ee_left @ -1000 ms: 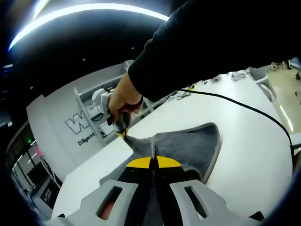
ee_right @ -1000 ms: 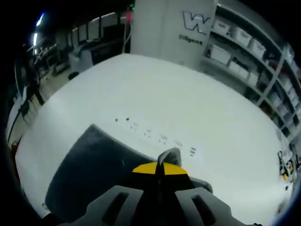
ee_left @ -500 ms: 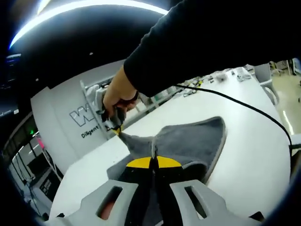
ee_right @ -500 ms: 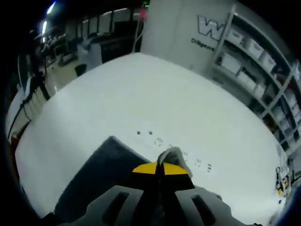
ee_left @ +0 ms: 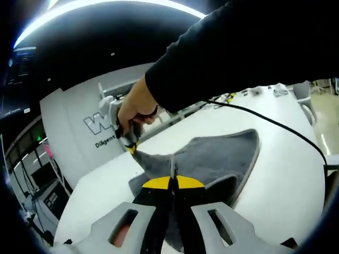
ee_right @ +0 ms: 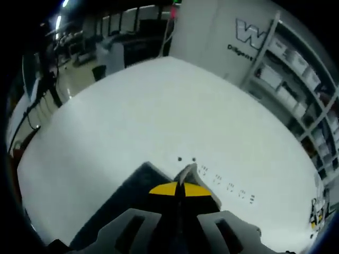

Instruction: Open the folded towel by lifting each exposed corner and separating the folded layers until the towel lies flat within the target outline without major curled edges

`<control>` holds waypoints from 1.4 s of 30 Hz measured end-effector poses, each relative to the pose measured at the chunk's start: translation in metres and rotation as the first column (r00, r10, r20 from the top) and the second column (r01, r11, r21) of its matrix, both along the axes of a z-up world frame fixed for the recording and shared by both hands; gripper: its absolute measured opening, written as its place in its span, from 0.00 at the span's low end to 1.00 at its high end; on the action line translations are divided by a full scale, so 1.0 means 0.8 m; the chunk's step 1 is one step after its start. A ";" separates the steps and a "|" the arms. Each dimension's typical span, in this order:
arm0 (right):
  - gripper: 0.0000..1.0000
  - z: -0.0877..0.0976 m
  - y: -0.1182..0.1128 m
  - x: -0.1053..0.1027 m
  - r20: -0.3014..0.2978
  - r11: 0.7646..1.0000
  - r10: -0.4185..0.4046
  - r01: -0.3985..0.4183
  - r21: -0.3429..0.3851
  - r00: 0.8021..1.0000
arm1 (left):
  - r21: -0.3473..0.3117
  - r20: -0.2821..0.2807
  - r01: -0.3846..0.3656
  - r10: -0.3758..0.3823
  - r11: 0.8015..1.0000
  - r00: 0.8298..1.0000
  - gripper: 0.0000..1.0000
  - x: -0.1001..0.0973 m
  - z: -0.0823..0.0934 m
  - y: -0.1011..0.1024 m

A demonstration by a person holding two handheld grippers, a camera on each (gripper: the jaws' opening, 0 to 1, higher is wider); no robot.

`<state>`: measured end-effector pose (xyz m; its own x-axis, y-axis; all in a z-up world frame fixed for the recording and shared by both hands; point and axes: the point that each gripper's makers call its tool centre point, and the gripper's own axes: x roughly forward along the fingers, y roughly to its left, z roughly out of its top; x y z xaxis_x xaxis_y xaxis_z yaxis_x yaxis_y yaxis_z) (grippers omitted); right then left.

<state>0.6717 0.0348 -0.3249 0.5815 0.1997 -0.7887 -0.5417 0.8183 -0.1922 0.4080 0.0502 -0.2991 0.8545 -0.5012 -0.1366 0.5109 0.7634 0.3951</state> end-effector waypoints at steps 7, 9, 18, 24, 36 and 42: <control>0.00 0.001 0.024 0.002 0.000 1.000 0.024 -0.024 -0.002 1.000 | -0.007 0.003 -0.033 0.033 0.999 0.999 0.01 0.002 0.001 0.028; 0.00 0.001 0.036 0.004 0.000 0.999 0.035 -0.035 -0.003 0.999 | -0.009 0.006 -0.046 0.047 0.999 0.999 0.01 0.001 0.000 0.042; 0.00 -0.001 0.082 0.004 0.005 0.997 0.075 -0.075 -0.008 0.997 | -0.014 0.013 -0.104 0.105 0.994 0.994 0.01 0.002 0.002 0.087; 0.00 -0.007 0.118 0.002 0.002 0.995 0.101 -0.101 -0.003 0.995 | -0.014 0.005 -0.133 0.133 0.991 0.991 0.01 0.004 -0.003 0.111; 0.00 -0.009 0.172 -0.001 0.002 0.989 0.146 -0.146 -0.003 0.989 | -0.013 0.012 -0.202 0.202 0.979 0.979 0.00 0.000 -0.005 0.170; 0.00 -0.015 0.194 -0.004 -0.003 0.985 0.170 -0.170 -0.005 0.985 | -0.024 -0.002 -0.248 0.248 0.968 0.969 0.00 -0.002 -0.009 0.203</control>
